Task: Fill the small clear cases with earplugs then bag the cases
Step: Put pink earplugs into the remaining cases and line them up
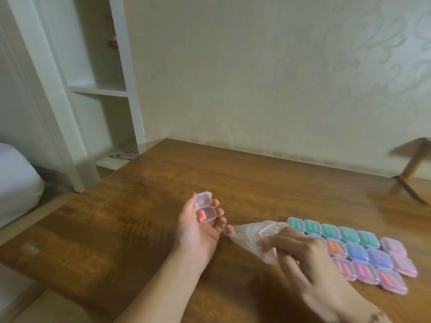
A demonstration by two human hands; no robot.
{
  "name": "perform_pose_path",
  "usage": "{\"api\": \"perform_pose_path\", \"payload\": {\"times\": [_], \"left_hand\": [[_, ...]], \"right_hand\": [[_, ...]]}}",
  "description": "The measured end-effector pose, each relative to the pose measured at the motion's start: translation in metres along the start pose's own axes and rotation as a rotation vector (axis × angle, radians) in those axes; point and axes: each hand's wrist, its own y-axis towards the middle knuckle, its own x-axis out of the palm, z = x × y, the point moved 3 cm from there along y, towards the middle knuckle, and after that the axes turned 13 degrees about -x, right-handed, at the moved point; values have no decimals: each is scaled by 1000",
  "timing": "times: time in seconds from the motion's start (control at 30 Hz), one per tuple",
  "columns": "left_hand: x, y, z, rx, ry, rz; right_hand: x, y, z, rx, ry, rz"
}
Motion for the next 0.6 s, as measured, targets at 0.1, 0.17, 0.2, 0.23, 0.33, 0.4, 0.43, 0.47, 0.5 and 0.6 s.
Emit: {"api": "perform_pose_path", "payload": {"times": [0.1,0.17,0.2,0.23,0.33,0.4,0.43,0.47,0.5,0.6], "left_hand": [[1,-2,0,-23,-24,-22],[2,-5,0,-43,-19,-71],[3,-7,-1,-56,-14,-93],[4,-8,-2,-73,-6,-105],[3,-7,-6,-144,58,-99],[2,-6,-10,-182,134,-110],[2,-6,-12,-192,170,-128],[3,-6,-14,-201,201,-143],[4,-7,-15,-209,229,-153],[8,-10,-20,-236,298,-216]], "right_hand": [[-2,0,1,81,61,70],[2,-1,12,122,-54,88],[1,0,15,125,-92,116],[-2,1,18,102,-122,157],[-23,5,18,9,-176,259],[-34,7,15,-68,-227,316],[-37,7,13,-107,-263,347],[-39,7,11,-143,-305,380],[-41,7,9,-182,-342,408],[-41,7,0,-279,-355,436]]}}
